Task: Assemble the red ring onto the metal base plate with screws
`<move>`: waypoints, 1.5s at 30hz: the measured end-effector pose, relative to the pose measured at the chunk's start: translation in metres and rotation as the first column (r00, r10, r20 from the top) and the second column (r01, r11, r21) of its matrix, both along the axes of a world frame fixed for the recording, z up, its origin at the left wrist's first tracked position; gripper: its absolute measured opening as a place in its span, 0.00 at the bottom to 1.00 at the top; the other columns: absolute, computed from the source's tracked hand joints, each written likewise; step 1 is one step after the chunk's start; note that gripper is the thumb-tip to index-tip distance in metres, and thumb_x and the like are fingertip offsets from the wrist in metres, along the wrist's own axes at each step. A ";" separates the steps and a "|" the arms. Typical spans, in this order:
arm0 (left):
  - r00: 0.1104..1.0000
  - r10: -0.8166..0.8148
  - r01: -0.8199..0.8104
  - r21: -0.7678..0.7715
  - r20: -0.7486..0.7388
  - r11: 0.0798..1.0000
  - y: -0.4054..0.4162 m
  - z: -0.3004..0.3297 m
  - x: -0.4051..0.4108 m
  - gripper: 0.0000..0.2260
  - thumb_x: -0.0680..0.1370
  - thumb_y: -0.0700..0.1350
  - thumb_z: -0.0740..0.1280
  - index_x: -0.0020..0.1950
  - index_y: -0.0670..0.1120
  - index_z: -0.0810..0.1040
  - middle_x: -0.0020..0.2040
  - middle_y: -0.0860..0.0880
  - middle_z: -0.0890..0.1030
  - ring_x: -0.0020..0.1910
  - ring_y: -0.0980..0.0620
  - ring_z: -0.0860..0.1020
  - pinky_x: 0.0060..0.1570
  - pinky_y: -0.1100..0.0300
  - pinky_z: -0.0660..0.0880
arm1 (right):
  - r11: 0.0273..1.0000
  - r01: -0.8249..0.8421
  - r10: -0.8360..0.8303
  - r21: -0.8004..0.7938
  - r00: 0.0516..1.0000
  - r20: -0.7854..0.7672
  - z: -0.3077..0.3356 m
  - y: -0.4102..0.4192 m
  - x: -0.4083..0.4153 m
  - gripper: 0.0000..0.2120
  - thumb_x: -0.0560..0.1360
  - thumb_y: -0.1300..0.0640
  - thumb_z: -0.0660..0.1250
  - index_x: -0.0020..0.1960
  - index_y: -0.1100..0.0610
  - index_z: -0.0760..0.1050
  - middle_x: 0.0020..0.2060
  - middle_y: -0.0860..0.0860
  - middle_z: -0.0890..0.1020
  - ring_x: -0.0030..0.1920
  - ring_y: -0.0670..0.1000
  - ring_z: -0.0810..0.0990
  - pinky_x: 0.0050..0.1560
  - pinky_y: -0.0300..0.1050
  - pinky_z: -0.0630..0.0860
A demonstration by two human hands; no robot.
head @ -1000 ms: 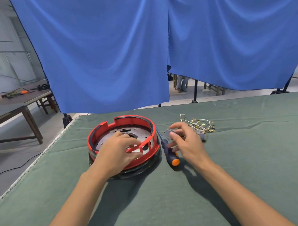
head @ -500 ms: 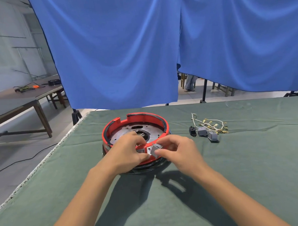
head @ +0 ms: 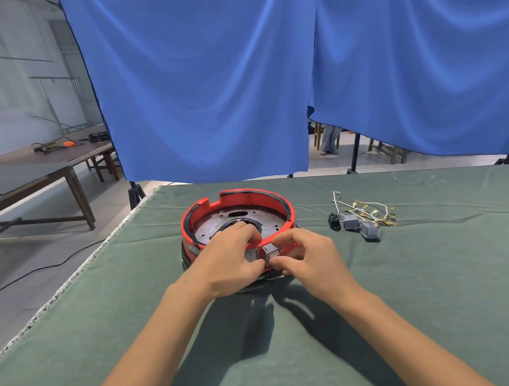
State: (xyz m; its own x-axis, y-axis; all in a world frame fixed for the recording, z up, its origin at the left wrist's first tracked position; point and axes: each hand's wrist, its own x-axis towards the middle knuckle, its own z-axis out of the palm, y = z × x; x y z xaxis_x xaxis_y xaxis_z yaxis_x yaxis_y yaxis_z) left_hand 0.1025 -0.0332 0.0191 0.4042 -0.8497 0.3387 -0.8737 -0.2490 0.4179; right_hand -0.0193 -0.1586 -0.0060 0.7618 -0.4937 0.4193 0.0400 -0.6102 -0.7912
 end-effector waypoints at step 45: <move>0.993 0.113 -0.110 -0.067 0.039 0.992 -0.004 -0.008 -0.004 0.12 0.76 0.52 0.66 0.60 0.56 0.78 0.53 0.58 0.81 0.53 0.55 0.75 0.49 0.58 0.69 | 0.988 -0.148 0.144 -0.037 0.984 -0.100 0.007 -0.023 0.006 0.19 0.69 0.65 0.74 0.55 0.48 0.76 0.54 0.45 0.76 0.40 0.50 0.79 0.45 0.33 0.73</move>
